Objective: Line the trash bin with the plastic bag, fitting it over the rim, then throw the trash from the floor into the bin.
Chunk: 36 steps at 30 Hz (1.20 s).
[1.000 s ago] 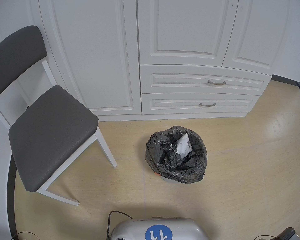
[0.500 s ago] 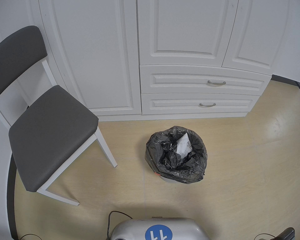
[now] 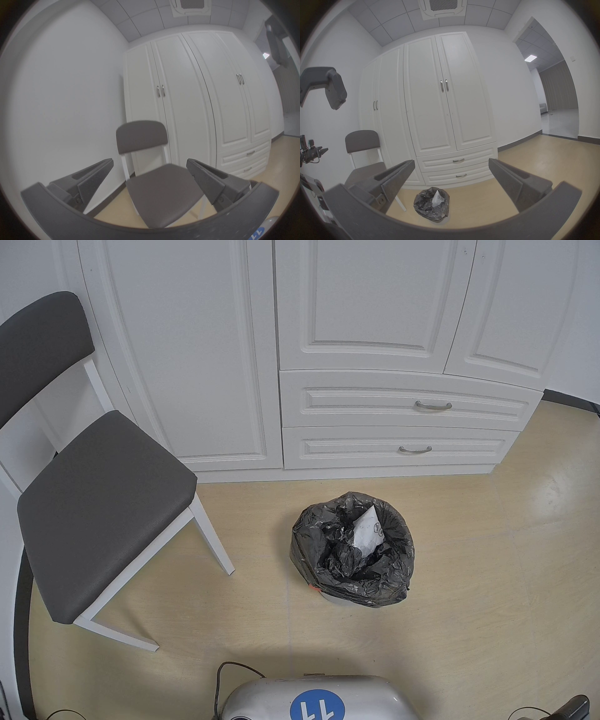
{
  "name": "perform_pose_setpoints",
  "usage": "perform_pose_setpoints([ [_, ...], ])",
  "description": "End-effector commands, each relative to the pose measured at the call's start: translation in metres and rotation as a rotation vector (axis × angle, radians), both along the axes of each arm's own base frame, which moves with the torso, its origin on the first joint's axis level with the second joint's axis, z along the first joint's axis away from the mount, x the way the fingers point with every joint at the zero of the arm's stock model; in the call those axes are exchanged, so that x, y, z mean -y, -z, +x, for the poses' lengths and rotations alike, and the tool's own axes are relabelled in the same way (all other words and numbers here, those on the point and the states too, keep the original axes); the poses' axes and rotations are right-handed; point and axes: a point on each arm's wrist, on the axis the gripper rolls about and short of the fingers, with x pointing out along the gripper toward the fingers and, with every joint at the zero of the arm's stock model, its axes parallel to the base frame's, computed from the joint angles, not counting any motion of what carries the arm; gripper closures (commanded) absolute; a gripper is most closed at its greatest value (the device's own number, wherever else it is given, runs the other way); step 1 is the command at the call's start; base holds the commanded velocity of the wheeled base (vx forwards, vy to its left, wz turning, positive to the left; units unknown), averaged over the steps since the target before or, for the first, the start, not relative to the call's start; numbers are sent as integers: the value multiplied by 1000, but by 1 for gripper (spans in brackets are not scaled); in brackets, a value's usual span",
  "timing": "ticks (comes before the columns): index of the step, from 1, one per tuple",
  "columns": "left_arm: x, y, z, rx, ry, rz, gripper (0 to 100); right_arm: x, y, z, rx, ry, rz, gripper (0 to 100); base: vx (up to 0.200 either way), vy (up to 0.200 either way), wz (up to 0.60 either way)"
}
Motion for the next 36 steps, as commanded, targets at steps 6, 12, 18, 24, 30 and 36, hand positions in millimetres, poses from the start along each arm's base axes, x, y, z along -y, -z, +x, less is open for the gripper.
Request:
perform_pose_setpoints([
  [6, 2, 49, 17, -202, 101, -120, 0, 0, 23, 10, 19, 39, -50, 0, 0, 0, 0],
  [12, 2, 68, 20, -382, 96, -143, 0, 0, 26, 12, -15, 41, -46, 0, 0, 0, 0],
  [18, 5, 69, 21, -407, 236, -100, 0, 0, 47, 18, -225, 58, -126, 0, 0, 0, 0],
  [24, 8, 75, 21, -472, 363, -86, 0, 0, 62, 20, -382, 42, -179, 0, 0, 0, 0],
  [30, 8, 74, 21, -465, 362, -74, 0, -1, 63, 20, -383, -5, -192, 0, 0, 0, 0],
  [36, 8, 74, 21, -464, 363, -70, 0, -1, 64, 21, -388, -9, -204, 0, 0, 0, 0],
])
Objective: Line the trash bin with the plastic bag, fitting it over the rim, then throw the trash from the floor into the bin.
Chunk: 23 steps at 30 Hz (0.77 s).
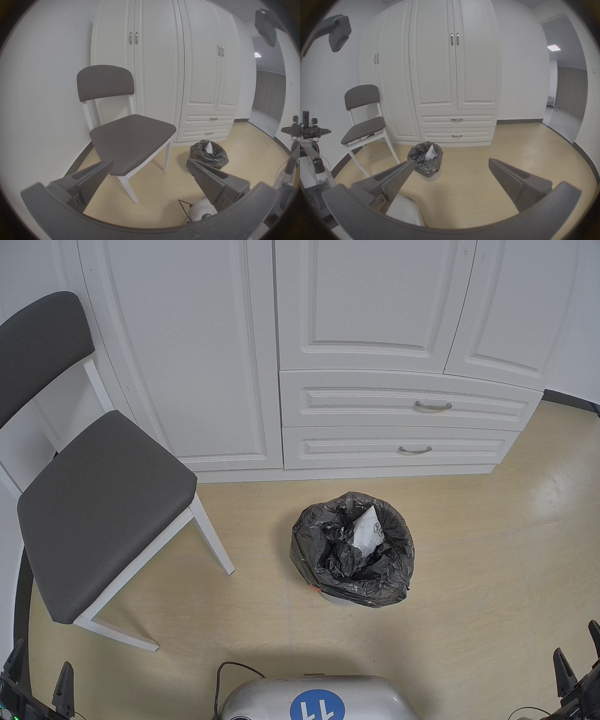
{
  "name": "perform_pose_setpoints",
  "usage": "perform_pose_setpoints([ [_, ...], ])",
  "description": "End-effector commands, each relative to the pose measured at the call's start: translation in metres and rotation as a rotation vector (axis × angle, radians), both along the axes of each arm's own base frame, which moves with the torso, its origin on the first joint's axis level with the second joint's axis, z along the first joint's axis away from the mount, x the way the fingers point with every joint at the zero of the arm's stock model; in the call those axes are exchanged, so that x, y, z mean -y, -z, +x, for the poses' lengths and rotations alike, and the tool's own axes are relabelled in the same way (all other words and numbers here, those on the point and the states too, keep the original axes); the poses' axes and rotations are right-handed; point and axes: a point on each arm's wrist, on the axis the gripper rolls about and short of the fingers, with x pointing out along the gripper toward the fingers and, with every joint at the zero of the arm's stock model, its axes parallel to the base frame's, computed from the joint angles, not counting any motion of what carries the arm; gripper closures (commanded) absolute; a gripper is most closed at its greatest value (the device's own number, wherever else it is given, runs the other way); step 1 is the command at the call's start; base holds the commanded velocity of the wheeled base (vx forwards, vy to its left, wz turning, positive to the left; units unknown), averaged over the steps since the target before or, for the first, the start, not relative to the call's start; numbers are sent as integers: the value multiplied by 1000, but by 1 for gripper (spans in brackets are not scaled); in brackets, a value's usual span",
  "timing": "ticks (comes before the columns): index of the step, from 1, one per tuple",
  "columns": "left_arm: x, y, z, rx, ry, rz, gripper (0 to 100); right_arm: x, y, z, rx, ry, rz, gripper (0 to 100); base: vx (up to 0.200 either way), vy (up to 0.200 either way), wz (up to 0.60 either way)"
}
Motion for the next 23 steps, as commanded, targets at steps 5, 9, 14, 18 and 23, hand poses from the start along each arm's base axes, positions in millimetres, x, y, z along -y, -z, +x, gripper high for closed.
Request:
perform_pose_setpoints([
  [5, 0, 5, 0, -6, -1, -2, 0, 0, 4, 0, -5, 6, -15, 0, 0, 0, 0],
  [9, 0, 5, 0, -6, -2, -2, 0, 2, 10, 0, -70, 77, 34, 0, 0, 0, 0],
  [14, 0, 5, 0, -6, -2, -10, 0, 2, 9, 1, -51, 79, 31, 0, 0, 0, 0],
  [18, 0, 5, 0, -6, -4, -14, 0, 2, 9, 1, -50, 75, 30, 0, 0, 0, 0],
  [23, 0, 5, 0, -6, -2, -10, 0, 2, 9, 1, -50, 75, 31, 0, 0, 0, 0],
])
